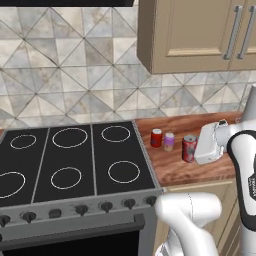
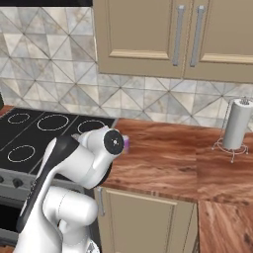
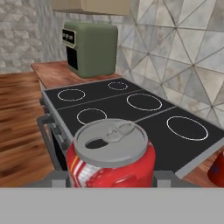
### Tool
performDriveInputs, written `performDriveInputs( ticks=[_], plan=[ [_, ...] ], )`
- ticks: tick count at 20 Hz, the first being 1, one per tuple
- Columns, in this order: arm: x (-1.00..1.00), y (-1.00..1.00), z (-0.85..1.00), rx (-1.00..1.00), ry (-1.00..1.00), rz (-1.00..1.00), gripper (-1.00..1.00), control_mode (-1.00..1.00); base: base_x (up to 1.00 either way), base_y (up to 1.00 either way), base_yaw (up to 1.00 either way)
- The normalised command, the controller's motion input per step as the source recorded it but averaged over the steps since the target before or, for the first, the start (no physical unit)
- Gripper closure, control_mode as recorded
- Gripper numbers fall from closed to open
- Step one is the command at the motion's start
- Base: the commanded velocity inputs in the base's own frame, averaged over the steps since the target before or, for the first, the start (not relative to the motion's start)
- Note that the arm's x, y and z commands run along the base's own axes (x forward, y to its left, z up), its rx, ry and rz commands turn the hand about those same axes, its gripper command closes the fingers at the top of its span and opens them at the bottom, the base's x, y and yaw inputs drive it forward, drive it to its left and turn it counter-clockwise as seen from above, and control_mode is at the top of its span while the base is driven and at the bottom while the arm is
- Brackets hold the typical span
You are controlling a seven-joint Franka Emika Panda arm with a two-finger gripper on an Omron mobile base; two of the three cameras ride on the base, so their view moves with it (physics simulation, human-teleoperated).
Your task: Four empty soda cans are scattered around the kitchen. Gather all the cans and cluster them next to the stove for recycling.
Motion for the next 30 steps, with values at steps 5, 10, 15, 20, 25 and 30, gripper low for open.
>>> performDriveInputs(
  ticks=[5, 10, 15, 20, 25, 30],
  plan=[
    [0.0, 0.0, 0.0, 0.0, 0.0, 0.0, 1.0, 1.0, 0.0, -0.03, 0.07],
    [0.0, 0.0, 0.0, 0.0, 0.0, 0.01, 1.0, -1.0, 0.0, 0.0, 0.0],
    [0.07, 0.0, -0.02, 0.0, 0.0, 0.0, 1.0, -1.0, 0.0, 0.0, 0.0],
    [0.32, 0.0, -0.14, 0.0, -0.02, 0.0, 1.0, -1.0, 0.0, 0.0, 0.0],
    [0.37, -0.02, -0.2, 0.0, -0.03, 0.0, 1.0, -1.0, 0.0, 0.0, 0.0],
    [0.24, -0.09, -0.24, 0.0, -0.03, 0.0, 1.0, -1.0, 0.0, 0.0, 0.0]
  ],
)
